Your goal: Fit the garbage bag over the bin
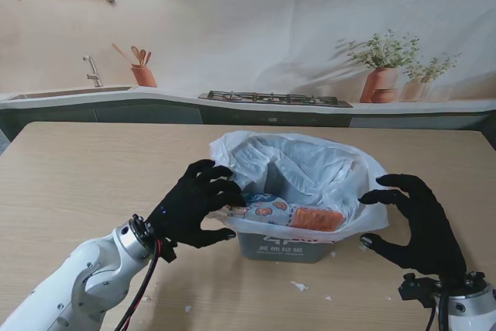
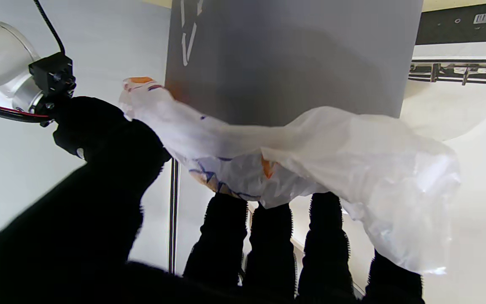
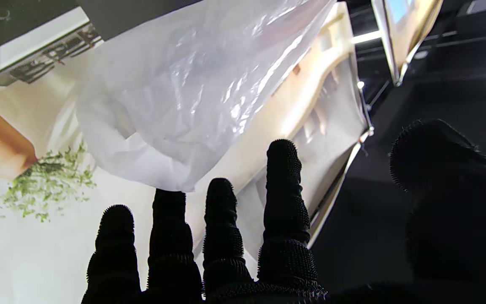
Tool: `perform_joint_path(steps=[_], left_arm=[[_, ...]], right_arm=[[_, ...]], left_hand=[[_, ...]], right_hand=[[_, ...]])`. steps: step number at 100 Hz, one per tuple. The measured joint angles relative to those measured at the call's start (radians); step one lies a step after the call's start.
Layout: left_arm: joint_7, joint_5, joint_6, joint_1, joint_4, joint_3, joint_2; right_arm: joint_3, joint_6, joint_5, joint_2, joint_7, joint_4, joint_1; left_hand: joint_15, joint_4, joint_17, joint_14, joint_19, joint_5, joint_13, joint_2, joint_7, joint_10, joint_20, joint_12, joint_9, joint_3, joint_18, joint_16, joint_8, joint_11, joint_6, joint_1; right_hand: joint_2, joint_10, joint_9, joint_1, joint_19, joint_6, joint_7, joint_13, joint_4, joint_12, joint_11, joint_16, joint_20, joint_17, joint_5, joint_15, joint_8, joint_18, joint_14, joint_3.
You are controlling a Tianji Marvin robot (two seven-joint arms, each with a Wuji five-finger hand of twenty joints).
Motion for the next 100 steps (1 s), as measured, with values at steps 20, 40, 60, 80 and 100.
perform_joint_path(steps=[20, 40, 60, 80, 100], left_arm=[[0.024, 0.038, 0.066, -0.025, -0.002, 0.041, 0.002], [-0.006, 0.012, 0.083, -0.032, -0.003, 0.052, 0.002], [-0.017, 0.033, 0.095, -0.03, -0.005, 0.055, 0.004], [-0.035, 0.067, 0.163, -0.02, -0.032, 0.06, 0.013], [-0.034, 0.081, 0.168, -0.034, -0.034, 0.083, 0.016]], right_arm=[[0.018, -0.012, 0.069, -0.01, -0.014, -0.004, -0.023], [0.055, -0.024, 0.195, -0.027, -0.006, -0.009, -0.053], [0.083, 0.031, 0.401, -0.02, 0.154, -0.009, -0.046], [0.109, 0.126, 0.28, -0.007, 0.149, 0.004, 0.018], [0.118, 0.181, 0.195, 0.008, 0.152, 0.005, 0.028]], left_hand=[[0.011, -0.028, -0.001, -0.041, 0.042, 0.147, 0.067, -0.082, 0.321, -0.032, 0.015, 0.061, 0.195, -0.012, 0.013, 0.025, -0.066, 0.06, -0.103, 0.166], [0.02, -0.028, -0.001, -0.067, 0.051, 0.186, 0.105, -0.093, 0.397, -0.048, 0.025, 0.077, 0.251, 0.011, 0.014, 0.038, -0.034, 0.091, -0.108, 0.191], [0.073, -0.028, -0.004, -0.067, 0.063, 0.186, 0.145, -0.107, 0.411, -0.053, 0.026, 0.161, 0.277, 0.043, 0.035, 0.088, 0.049, 0.093, -0.114, 0.192], [0.099, -0.028, -0.006, -0.067, 0.078, 0.197, 0.157, -0.142, 0.435, -0.063, 0.037, 0.198, 0.298, 0.091, 0.037, 0.101, 0.083, 0.091, -0.135, 0.192], [0.123, -0.026, -0.012, -0.067, 0.087, 0.197, 0.158, -0.142, 0.446, -0.065, 0.037, 0.213, 0.301, 0.092, 0.037, 0.101, 0.095, 0.083, -0.135, 0.19]], right_hand=[[0.013, 0.0, 0.03, 0.0, 0.0, 0.0, -0.048, 0.013, 0.0, -0.002, -0.016, -0.011, 0.0, 0.001, -0.063, -0.023, -0.026, 0.011, 0.0, 0.0], [0.029, 0.0, 0.03, 0.0, 0.0, 0.024, -0.041, 0.013, 0.0, -0.006, -0.025, -0.021, 0.0, 0.002, -0.105, -0.036, -0.027, 0.022, 0.0, -0.009], [0.024, 0.0, 0.03, 0.0, 0.0, 0.025, -0.031, 0.026, 0.019, -0.006, -0.025, -0.021, 0.0, 0.003, -0.129, -0.038, -0.037, 0.03, 0.001, -0.01], [0.059, 0.0, 0.037, -0.031, 0.0, 0.025, -0.023, 0.057, 0.019, 0.003, -0.013, -0.018, 0.0, 0.012, -0.156, -0.011, -0.037, 0.04, 0.001, -0.01], [0.06, 0.0, 0.036, -0.043, 0.008, 0.025, -0.023, 0.055, 0.019, 0.013, 0.01, 0.001, 0.005, 0.011, -0.167, 0.015, -0.037, 0.04, 0.001, -0.01]])
